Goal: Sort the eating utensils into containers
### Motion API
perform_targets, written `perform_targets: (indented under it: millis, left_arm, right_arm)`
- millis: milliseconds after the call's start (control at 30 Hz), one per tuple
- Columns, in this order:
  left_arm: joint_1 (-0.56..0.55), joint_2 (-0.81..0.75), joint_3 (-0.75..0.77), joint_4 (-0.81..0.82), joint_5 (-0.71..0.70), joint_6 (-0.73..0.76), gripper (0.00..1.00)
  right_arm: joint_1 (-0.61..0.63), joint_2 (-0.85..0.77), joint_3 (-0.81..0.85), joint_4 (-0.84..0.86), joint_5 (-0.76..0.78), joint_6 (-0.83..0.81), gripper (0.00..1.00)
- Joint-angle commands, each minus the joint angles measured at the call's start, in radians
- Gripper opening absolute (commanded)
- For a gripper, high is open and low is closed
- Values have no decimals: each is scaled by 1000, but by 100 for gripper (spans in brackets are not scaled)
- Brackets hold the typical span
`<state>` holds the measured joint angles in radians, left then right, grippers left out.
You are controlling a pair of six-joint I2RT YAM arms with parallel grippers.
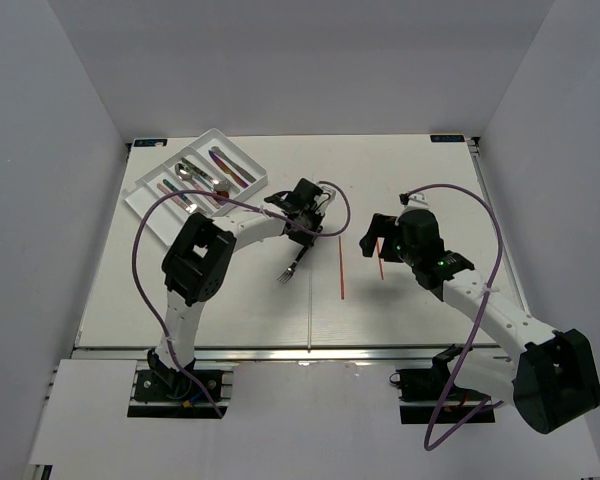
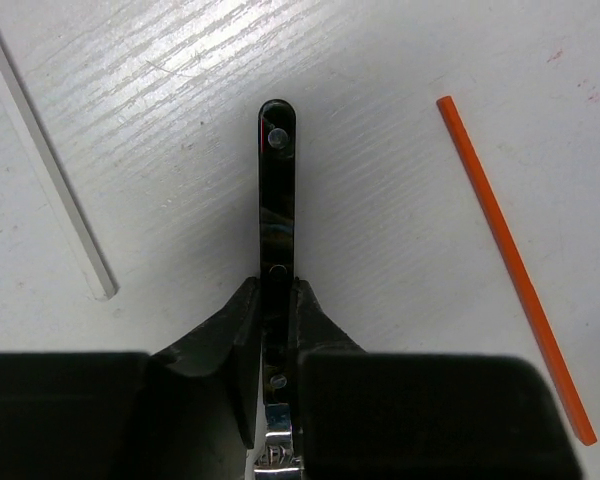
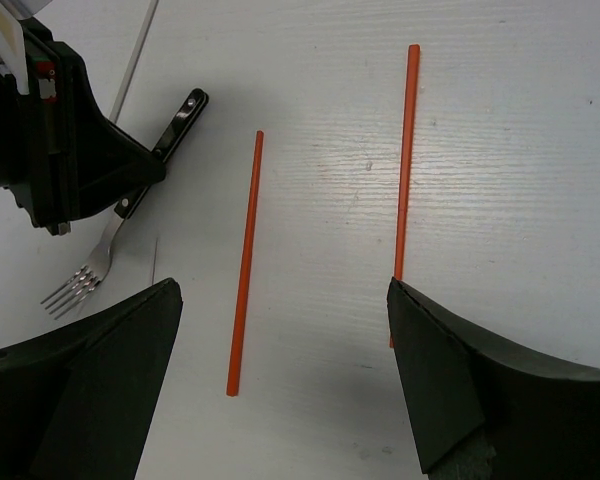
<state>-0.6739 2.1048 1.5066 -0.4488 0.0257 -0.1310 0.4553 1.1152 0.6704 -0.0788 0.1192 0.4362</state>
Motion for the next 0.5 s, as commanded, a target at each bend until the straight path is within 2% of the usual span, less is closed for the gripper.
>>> perform_targets:
  millis: [0,67,167,300,400,433,467]
  left_arm:
    - [-13,11,46,-53,-47,8,6]
    - [-18,-15,78,-105,-82,7,0]
    - [-21,-71,121,-154,-124,-13,0]
    - [5,-214,138,-169,-275,-94,0]
    - [144,-268,129,-145,-280,-216,0]
    - [248,-304,112,-130,-285,-255,0]
    - [304,-318,72,-113,-288,-297,0]
  right_arm:
    - [-1,3,18,34,-10,-16,88]
    - [-1,5,20,33,-10,-16,88]
    - [-3,8,20,33,-10,-17,88]
    - [-3,6,20,33,-10,-16,88]
    - [-3,6,20,33,-12,-16,88]
    - [-3,6,20,34,-13,-14,88]
    - [-3,6,20,34,-15,-16,88]
